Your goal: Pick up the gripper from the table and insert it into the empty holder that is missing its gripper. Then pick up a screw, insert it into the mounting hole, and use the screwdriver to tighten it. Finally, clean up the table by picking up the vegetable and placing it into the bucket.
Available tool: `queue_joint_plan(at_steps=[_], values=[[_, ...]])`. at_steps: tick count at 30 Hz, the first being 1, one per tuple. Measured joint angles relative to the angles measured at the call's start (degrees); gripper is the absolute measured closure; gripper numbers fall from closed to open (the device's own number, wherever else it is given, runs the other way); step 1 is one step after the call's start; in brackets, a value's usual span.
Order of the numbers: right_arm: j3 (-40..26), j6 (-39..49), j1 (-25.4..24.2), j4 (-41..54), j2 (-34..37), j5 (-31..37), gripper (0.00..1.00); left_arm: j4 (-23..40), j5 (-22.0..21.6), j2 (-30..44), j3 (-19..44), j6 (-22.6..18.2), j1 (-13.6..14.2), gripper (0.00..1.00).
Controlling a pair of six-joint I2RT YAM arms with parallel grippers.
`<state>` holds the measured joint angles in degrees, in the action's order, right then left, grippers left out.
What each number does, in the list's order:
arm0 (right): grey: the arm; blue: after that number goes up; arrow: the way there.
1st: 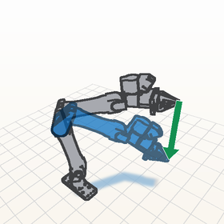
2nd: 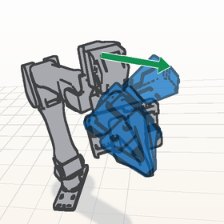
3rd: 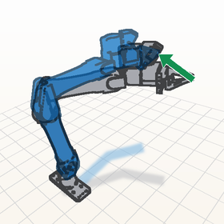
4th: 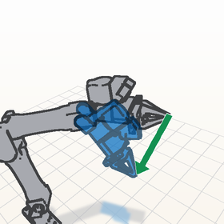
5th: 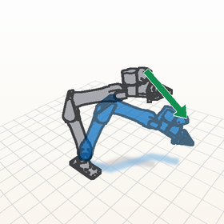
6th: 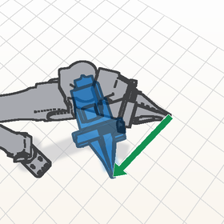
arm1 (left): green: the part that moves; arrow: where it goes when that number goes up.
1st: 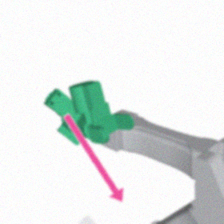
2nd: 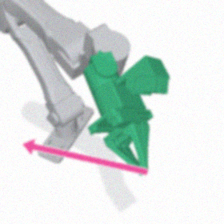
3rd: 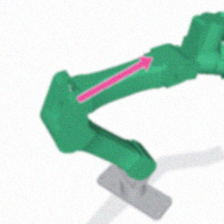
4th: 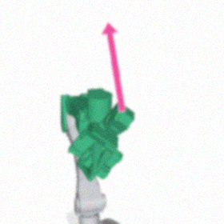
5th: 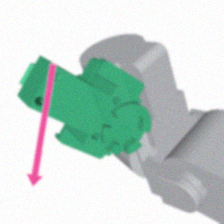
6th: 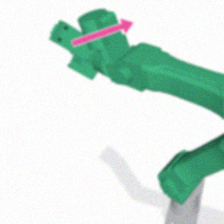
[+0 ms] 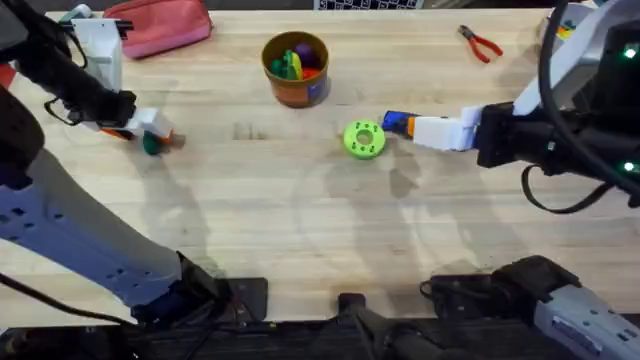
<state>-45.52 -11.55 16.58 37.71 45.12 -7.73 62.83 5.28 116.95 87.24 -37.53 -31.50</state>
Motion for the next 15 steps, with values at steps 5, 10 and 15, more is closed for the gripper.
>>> queue_joint_plan(at_steps=[5,10,15], values=[[0.0,0.0,0.0,0.0,0.0,0.0,0.007,0.0,-0.4,0.1,0.0,0.0,0.1,0.227],[0.0,0.0,0.0,0.0,0.0,0.0,0.008,0.7,-0.2,0.3,0.1,-0.1,0.1,0.869],[0.0,0.0,0.0,0.0,0.0,0.0,0.008,1.3,0.2,0.3,0.6,0.1,0.1,0.970]])
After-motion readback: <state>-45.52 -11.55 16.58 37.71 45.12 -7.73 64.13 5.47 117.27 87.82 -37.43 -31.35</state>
